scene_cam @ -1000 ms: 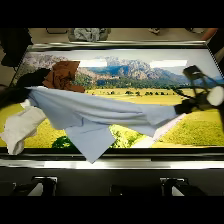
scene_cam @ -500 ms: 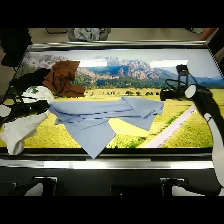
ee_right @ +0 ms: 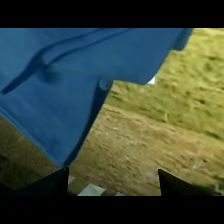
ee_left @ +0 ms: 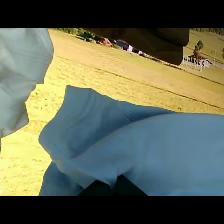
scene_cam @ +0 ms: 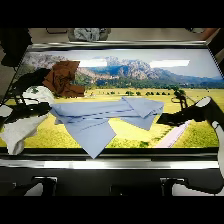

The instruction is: Fold the shirts.

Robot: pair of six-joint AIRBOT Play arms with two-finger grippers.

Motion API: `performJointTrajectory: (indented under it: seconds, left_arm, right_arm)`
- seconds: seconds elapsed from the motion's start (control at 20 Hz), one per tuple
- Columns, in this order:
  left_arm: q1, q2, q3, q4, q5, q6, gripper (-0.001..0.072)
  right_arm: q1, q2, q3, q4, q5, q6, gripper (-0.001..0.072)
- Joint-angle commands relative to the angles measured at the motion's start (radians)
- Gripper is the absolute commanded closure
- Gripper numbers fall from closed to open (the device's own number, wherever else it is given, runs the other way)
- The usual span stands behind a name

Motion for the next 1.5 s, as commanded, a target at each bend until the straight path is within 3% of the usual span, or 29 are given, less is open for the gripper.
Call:
performJointTrajectory:
  seconds: [0.0, 0.2, 0.3, 0.4, 0.55, 0.65, 0.85, 1.0, 1.15, 1.45]
  left_arm:
    - [0.001, 0.011, 0.000, -0.001, -0.019, 0.001, 0.0676]
    - [0.001, 0.026, 0.013, -0.001, -0.019, 0.000, 0.0677]
    - [0.001, 0.026, 0.034, -0.001, -0.019, 0.001, 0.0676]
    - [0.001, 0.027, 0.072, -0.001, -0.019, 0.001, 0.0677]
    - [0.003, 0.031, 0.200, 0.000, -0.076, 0.016, 0.0677]
    - [0.003, 0.055, 0.365, -0.001, -0.142, 0.038, 0.0677]
    - [0.003, 0.150, 0.838, 0.005, -0.194, 0.029, 0.0677]
    - [0.003, 0.222, 1.125, 0.045, -0.196, -0.103, 0.0678]
    - [0.003, 0.314, 1.169, 0.048, -0.192, -0.193, 0.0678]
    - [0.003, 0.344, 1.164, 0.057, -0.208, -0.218, 0.0678]
  right_arm:
    - [0.080, -0.014, -0.116, 0.139, -0.117, -0.015, 0.0042]
    - [0.169, -0.064, -0.116, 0.228, -0.206, 0.039, 0.0055]
    - [0.200, -0.073, -0.116, 0.265, -0.240, 0.039, 0.0258]
    - [0.202, -0.072, -0.099, 0.273, -0.207, 0.038, 0.0656]
    - [0.177, -0.018, 0.031, 0.251, -0.085, -0.154, 0.0663]
    - [0.133, 0.090, 0.194, 0.215, -0.029, -0.177, 0.0664]
    - [0.000, 0.423, 0.613, 0.077, -0.151, -0.180, 0.0663]
    - [-0.020, 0.658, 0.795, -0.164, -0.257, -0.111, 0.0663]
    - [-0.020, 0.809, 0.808, -0.251, -0.229, -0.024, 0.0663]
    - [-0.020, 0.849, 0.825, -0.368, -0.162, 0.004, 0.0663]
